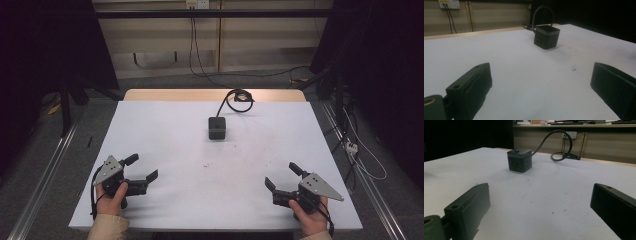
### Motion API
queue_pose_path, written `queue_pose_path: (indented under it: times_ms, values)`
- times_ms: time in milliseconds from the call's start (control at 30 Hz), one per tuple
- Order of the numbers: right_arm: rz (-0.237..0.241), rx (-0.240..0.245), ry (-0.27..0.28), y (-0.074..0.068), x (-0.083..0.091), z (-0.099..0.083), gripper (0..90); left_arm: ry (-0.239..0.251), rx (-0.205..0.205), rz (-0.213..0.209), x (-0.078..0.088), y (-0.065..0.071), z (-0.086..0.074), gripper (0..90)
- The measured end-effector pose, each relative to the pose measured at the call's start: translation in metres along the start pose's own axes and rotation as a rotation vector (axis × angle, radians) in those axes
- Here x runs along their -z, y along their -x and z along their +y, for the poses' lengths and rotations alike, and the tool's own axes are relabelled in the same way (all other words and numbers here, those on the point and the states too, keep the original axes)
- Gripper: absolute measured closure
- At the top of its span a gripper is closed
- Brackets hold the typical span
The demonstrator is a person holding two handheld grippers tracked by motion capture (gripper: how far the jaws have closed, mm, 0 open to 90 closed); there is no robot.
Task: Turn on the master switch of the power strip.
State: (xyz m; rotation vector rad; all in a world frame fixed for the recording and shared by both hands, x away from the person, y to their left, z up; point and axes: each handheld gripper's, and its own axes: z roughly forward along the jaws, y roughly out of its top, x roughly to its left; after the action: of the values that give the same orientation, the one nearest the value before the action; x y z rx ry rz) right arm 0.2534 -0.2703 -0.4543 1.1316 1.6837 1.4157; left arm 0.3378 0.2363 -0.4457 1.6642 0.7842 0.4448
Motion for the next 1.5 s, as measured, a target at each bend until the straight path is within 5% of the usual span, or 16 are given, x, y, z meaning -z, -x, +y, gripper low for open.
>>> queue_pose_path:
  times_ms: [733, 1500]
  values:
    - [0.014, 0.012, 0.010, -0.002, -0.001, 0.001, 2.3, 0.046, 0.006, -0.027, -0.018, 0.004, 0.014, 3.5]
    - [0.018, 0.014, 0.022, 0.000, 0.000, 0.003, 2.8, 0.007, -0.018, -0.078, -0.058, 0.015, 0.026, 3.5]
